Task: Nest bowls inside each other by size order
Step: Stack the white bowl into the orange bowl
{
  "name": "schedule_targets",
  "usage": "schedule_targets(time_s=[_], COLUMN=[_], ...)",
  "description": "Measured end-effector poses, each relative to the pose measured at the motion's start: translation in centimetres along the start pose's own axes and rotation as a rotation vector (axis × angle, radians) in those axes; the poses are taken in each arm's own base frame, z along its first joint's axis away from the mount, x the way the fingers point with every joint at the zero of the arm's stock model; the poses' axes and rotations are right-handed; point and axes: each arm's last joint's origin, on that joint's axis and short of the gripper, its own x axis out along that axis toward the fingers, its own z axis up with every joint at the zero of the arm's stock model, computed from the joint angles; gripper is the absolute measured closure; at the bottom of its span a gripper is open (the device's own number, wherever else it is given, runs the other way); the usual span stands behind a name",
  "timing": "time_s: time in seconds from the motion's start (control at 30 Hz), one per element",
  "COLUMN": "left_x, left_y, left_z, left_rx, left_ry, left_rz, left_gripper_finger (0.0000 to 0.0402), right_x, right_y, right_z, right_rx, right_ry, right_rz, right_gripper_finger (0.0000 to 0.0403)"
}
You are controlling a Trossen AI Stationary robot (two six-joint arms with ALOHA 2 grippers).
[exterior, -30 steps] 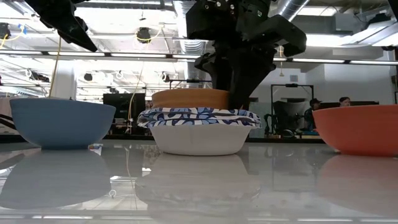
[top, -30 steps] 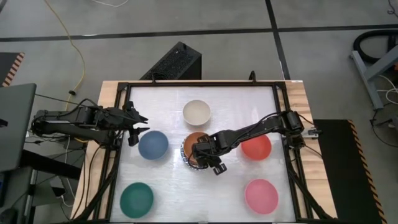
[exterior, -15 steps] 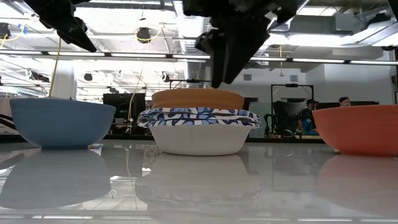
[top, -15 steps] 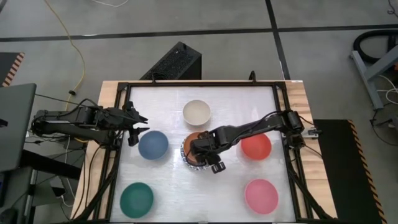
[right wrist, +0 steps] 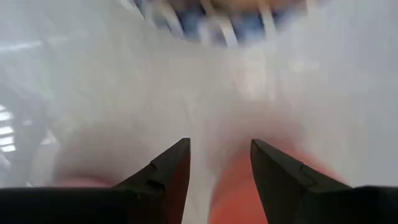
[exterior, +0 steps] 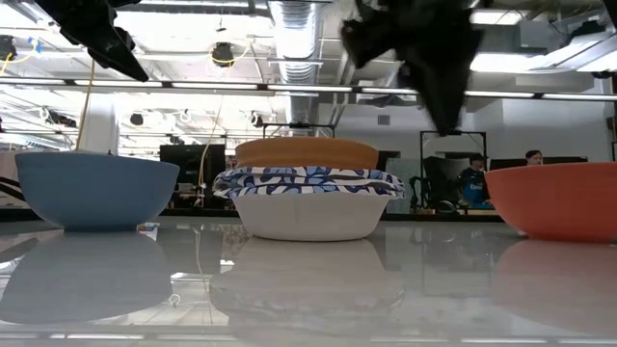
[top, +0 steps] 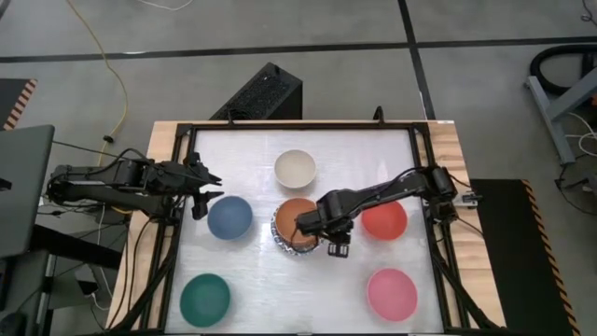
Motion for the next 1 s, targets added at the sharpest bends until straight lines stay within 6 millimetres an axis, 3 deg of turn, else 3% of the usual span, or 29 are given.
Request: schedule_targets(time_s=[0.27,0.57,0.73,1.0], left_x=[0.0,0.0,0.0,0.0], left_y=[-0.1,-0.1,-0.1,-0.1], left_z=[-0.1,0.0,0.0,0.0], left_rx=[0.001,0.031,0.060,0.086], left_ry=[0.010,0.009,0.003,0.001], left_rz=[-0.023,-0.040,-0.041,-0.041], left_gripper_finger=[0.0216,0.0216,0.0216,0.0216], right_x=[-0.9,-5.8,-8.2,-8.4], right_y=[3.2,3.7,0.6,-7.0], right_z=[-3.5,-8.9,-9.6,-6.0], right_rx=[0.045,0.294,0.492,0.736], right_ry=[-0.043,-0.394,-0.607,-0.605], right_rz=[-0.136,-0.185,-0.249,-0.360], right_gripper_finger=[0.0223,0.0256,0.0268,0.0269])
